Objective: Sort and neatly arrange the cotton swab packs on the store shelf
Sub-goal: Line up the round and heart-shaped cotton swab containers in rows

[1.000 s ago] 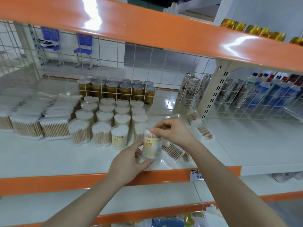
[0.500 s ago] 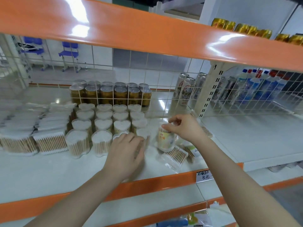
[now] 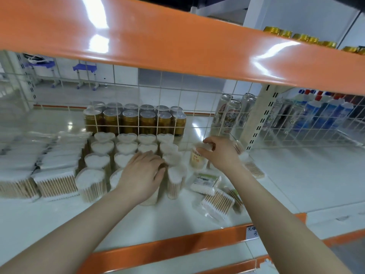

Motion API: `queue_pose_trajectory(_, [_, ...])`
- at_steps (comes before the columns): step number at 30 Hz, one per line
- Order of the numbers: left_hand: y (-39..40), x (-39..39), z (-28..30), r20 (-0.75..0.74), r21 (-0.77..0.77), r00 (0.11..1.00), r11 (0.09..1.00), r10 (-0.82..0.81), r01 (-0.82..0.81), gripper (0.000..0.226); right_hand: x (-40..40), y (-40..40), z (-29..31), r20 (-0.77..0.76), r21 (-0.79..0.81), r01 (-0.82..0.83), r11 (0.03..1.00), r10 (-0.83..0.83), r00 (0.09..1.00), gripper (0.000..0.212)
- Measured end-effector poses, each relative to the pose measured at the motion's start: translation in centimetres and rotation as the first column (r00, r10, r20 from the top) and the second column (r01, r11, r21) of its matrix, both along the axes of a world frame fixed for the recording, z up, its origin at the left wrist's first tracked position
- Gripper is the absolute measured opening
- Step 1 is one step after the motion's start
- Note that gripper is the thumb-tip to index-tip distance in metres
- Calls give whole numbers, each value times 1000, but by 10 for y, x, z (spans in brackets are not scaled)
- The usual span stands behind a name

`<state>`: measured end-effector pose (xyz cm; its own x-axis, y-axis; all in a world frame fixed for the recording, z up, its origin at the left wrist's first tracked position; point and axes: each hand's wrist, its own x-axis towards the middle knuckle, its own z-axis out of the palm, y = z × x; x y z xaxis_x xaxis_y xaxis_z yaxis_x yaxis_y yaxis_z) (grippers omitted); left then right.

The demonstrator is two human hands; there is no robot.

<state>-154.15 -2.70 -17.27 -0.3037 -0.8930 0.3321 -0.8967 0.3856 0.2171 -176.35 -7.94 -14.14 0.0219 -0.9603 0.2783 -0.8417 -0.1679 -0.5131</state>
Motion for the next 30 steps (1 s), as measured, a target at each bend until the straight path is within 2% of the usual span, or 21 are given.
queue_pose_trajectory(7, [-18,-2,0,40,106,999,994,14,-18,71,6,-34,-19,-61,54,-25,998,29,998,43])
queue_pose_trajectory(11, [-29,-3,-3,72,129,997,992,-6,-3,92,4,-44,-28,-51,38,-48,998,50,997,40])
queue_pose_trajectory(18, [-39,-10,-9,118,162,991,986,-63,43,95,-1,-52,-46,5,34,-102,994,102,995,36])
queue_pose_trajectory(22, [-43,-12,-7,121,159,990,986,-69,50,98,-8,-56,-51,-106,-13,-148,989,146,984,33])
queue_pose_trajectory(27, [-43,-14,-7,38,176,998,983,-53,46,99,-10,-58,-55,-157,-42,-193,980,184,970,35])
queue_pose_trajectory(30, [-40,-17,-7,7,189,1000,982,-28,26,81,-7,-62,-56,-176,-66,-192,979,178,968,33])
